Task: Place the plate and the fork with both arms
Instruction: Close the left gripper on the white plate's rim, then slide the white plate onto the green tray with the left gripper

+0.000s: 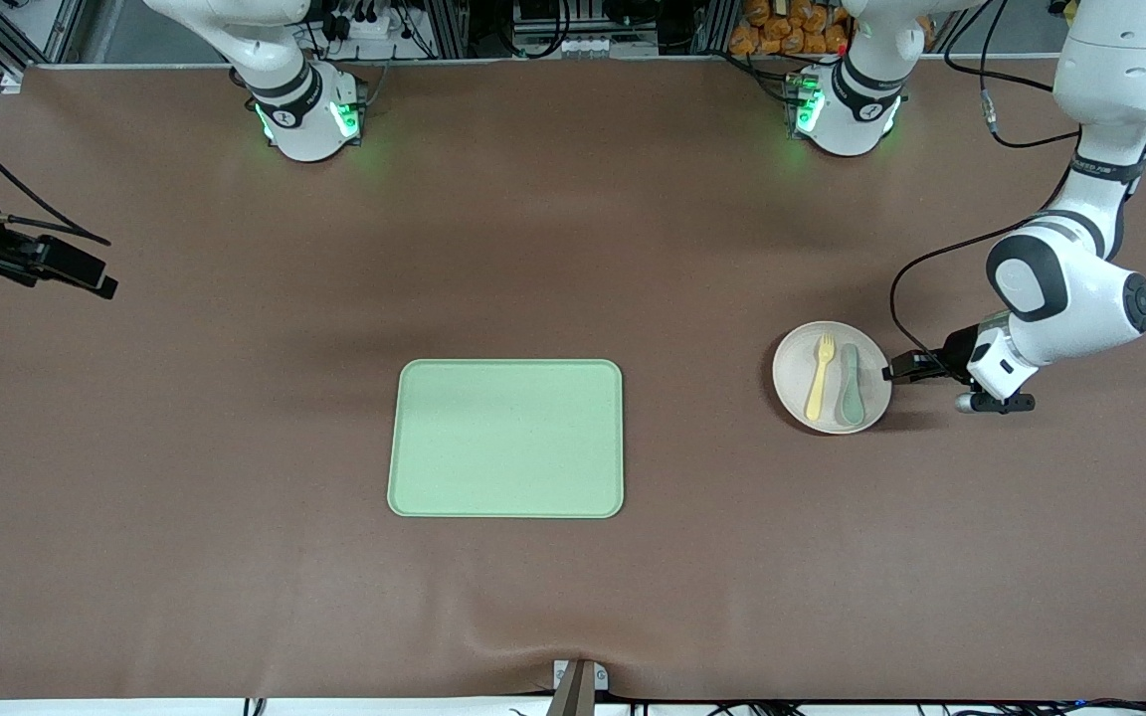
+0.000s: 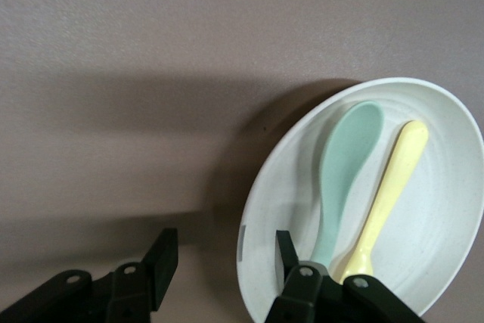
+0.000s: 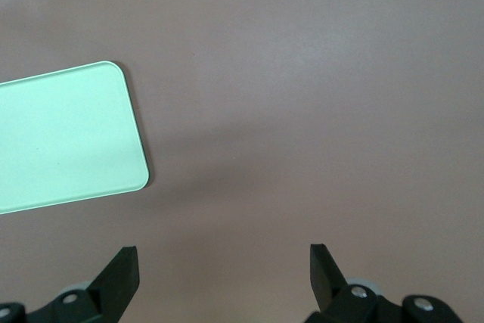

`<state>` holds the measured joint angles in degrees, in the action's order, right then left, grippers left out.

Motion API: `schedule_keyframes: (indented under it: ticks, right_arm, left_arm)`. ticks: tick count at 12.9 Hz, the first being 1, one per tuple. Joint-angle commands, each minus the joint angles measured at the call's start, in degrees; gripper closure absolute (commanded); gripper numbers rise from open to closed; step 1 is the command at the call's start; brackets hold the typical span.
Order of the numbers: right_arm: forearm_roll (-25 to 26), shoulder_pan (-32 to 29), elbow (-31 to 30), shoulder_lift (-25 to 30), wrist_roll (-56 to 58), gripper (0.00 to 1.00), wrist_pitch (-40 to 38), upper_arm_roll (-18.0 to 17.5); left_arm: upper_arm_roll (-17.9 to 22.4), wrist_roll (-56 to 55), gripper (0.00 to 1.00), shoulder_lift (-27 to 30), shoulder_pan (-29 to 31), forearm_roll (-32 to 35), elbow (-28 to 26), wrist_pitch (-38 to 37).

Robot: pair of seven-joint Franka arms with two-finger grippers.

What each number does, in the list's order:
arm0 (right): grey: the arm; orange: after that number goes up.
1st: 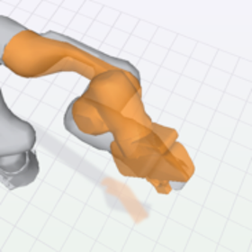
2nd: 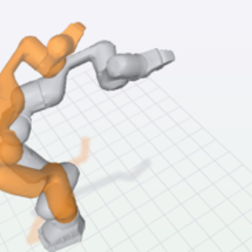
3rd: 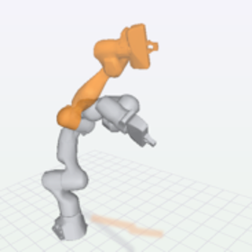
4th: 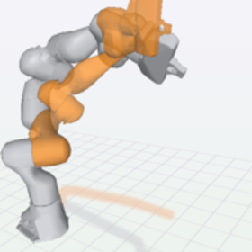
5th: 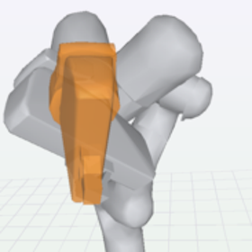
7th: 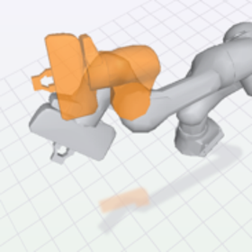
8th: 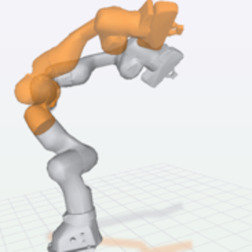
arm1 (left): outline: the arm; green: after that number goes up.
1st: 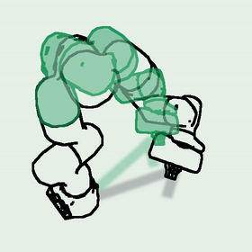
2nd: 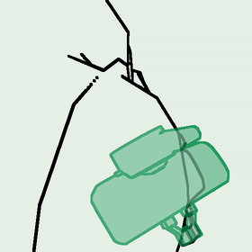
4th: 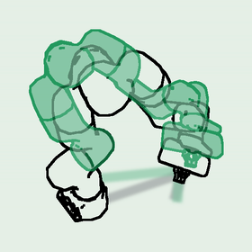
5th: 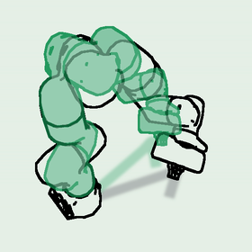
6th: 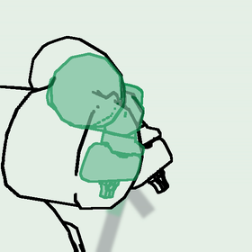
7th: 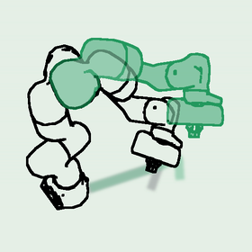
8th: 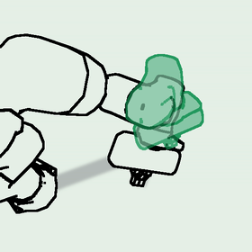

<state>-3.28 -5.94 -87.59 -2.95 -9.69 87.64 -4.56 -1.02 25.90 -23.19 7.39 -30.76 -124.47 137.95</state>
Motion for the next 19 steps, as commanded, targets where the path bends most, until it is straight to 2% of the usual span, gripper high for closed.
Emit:
schedule_keyframes:
  ticks: [1, 4, 6, 9, 11, 14, 19]
  right_arm:
    - [0.02, -0.65, 1.20, -0.57, 0.46, 0.00, -0.54, -0.54]
    - [-0.06, -0.74, 1.20, -0.57, 0.46, 0.00, -0.72, -0.54]
    - [-0.06, -0.74, 1.20, -0.57, 0.46, 0.00, -0.72, -0.54]
    - [-0.06, -0.74, 1.20, -0.57, 0.46, 0.00, -0.63, -0.62]
    - [-0.06, -0.74, 1.20, -0.57, 0.46, 0.00, -0.45, -0.62]
    - [-0.59, -1.26, 1.20, -0.66, 3.78, 0.00, -0.80, -0.54]
    - [-1.21, -1.35, 1.02, -0.66, 5.29, 0.00, -0.89, -0.27]
  left_arm:
    - [-0.47, 1.26, 0.46, -1.42, -0.54, -2.20, 0.72, 1.71]
    - [-0.82, 1.26, 0.52, -2.04, -0.45, -3.51, 0.72, 1.80]
    - [-1.00, 1.26, 0.63, -2.13, -0.63, -4.48, 0.72, 1.80]
    - [-1.09, 1.26, 0.85, -2.13, -0.71, -4.57, 0.89, 1.80]
    - [-1.44, 1.34, 0.94, -2.91, -0.71, -4.57, 2.03, 1.71]
    - [-2.66, 1.34, 1.00, -3.62, -0.89, -4.49, 3.70, 1.54]
    - [-3.28, 0.11, 1.00, -4.94, -4.40, -3.87, 9.32, 0.83]
